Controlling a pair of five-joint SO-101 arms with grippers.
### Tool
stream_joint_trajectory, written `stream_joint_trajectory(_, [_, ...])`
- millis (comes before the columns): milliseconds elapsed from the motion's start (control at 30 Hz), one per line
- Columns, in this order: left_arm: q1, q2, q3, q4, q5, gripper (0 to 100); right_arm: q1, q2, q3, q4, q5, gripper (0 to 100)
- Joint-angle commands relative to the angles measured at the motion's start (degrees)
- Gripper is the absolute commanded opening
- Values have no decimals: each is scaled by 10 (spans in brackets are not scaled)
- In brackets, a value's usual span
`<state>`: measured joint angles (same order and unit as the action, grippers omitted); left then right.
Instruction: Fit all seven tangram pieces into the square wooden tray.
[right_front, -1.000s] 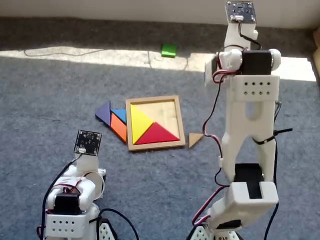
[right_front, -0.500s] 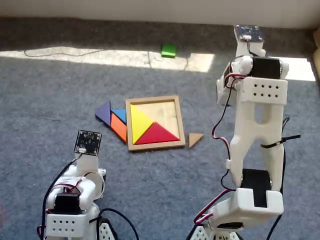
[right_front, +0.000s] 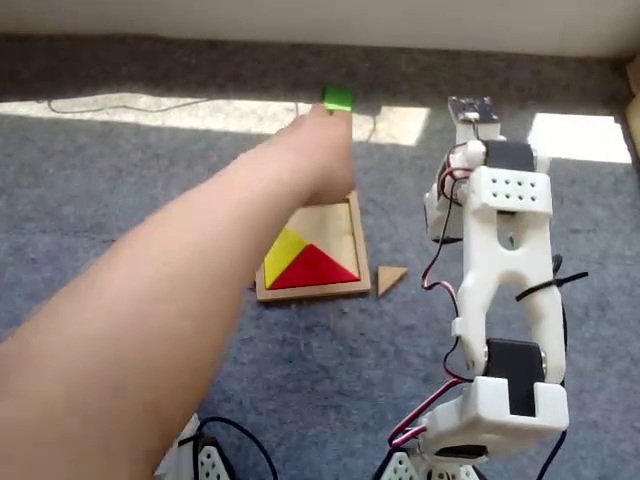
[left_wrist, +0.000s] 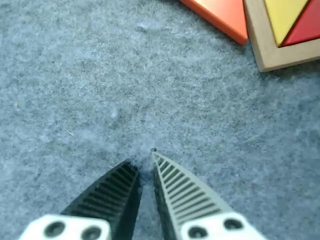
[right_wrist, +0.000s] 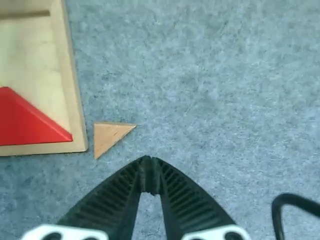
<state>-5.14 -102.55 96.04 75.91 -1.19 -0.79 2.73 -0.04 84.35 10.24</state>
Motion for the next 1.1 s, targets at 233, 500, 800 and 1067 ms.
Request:
stream_joint_trajectory(233, [-5, -13, 12, 2, -2, 6, 47, -30, 91, -42, 8, 5])
stream_joint_trajectory(500, [0, -13, 12, 4, -2, 6, 42, -30, 107, -48, 6, 5])
stream_joint_trajectory(800, [-1, -13, 12, 4, -2, 6, 25, -74, 109, -42, -31, 5])
stream_joint_trajectory(1067, [-1, -13, 12, 4, -2, 6, -26, -195, 190, -34, -31, 5])
